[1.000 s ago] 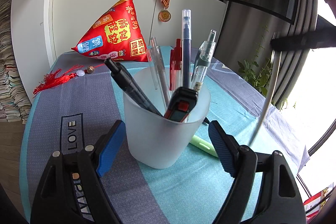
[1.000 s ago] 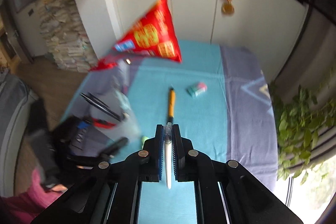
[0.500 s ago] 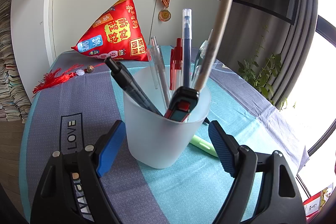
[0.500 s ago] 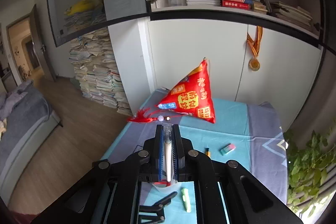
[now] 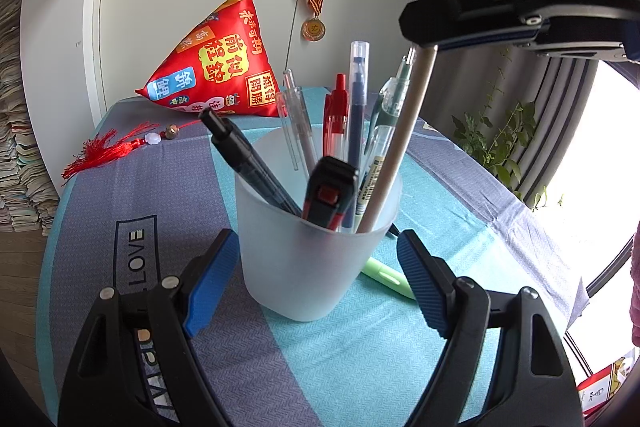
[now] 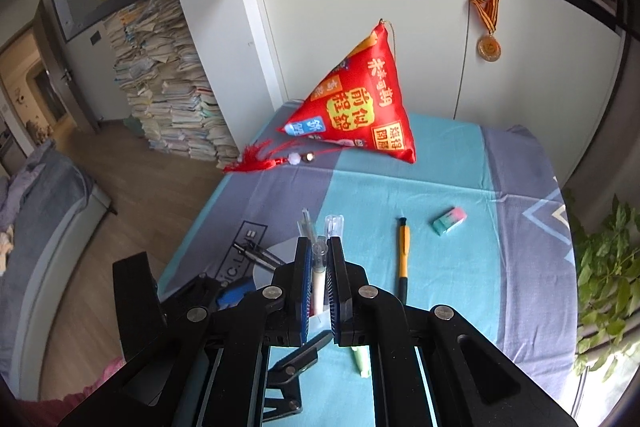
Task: Organize stationery
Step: 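Lower the white pen into the cup and open the right gripper, then move the right gripper to the yellow mechanical pencil and grasp it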
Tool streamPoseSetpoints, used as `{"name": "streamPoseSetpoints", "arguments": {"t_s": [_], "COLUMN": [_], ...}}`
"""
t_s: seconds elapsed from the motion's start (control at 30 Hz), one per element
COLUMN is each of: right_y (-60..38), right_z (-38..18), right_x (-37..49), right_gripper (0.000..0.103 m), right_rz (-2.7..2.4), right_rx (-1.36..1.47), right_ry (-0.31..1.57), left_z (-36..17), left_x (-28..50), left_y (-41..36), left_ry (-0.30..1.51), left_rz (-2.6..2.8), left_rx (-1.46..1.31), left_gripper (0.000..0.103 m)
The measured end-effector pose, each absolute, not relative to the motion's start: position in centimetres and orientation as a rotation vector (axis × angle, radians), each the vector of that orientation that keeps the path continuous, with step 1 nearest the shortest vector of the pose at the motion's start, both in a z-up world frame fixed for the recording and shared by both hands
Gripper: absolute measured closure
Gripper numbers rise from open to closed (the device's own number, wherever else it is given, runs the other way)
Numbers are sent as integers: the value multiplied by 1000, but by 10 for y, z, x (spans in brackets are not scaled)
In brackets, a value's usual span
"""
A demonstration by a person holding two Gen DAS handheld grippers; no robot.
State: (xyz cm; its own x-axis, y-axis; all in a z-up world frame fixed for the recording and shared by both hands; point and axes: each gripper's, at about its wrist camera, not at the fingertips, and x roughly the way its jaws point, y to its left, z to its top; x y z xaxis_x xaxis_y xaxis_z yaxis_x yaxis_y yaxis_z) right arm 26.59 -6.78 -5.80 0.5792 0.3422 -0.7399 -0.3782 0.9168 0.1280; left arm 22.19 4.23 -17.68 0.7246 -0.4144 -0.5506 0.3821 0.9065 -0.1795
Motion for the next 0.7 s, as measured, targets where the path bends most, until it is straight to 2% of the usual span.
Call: {"name": "streamPoseSetpoints", "arguments": {"t_s": [0.5, 0.7], "right_y": [-115, -135], "right_z": [-60, -110], "right_x": [261, 292], "right_gripper": [94, 94], "right_rz": [351, 205], "right_rx": [35, -5], "right_ry": [853, 1036], "left_z": [-177, -177], "left_x": [222, 222], "left_y": [42, 42], "left_ry": [621, 620], "left_rz": [-440, -440], "left_rx": [-55, -55], "left_gripper": [23, 23]}}
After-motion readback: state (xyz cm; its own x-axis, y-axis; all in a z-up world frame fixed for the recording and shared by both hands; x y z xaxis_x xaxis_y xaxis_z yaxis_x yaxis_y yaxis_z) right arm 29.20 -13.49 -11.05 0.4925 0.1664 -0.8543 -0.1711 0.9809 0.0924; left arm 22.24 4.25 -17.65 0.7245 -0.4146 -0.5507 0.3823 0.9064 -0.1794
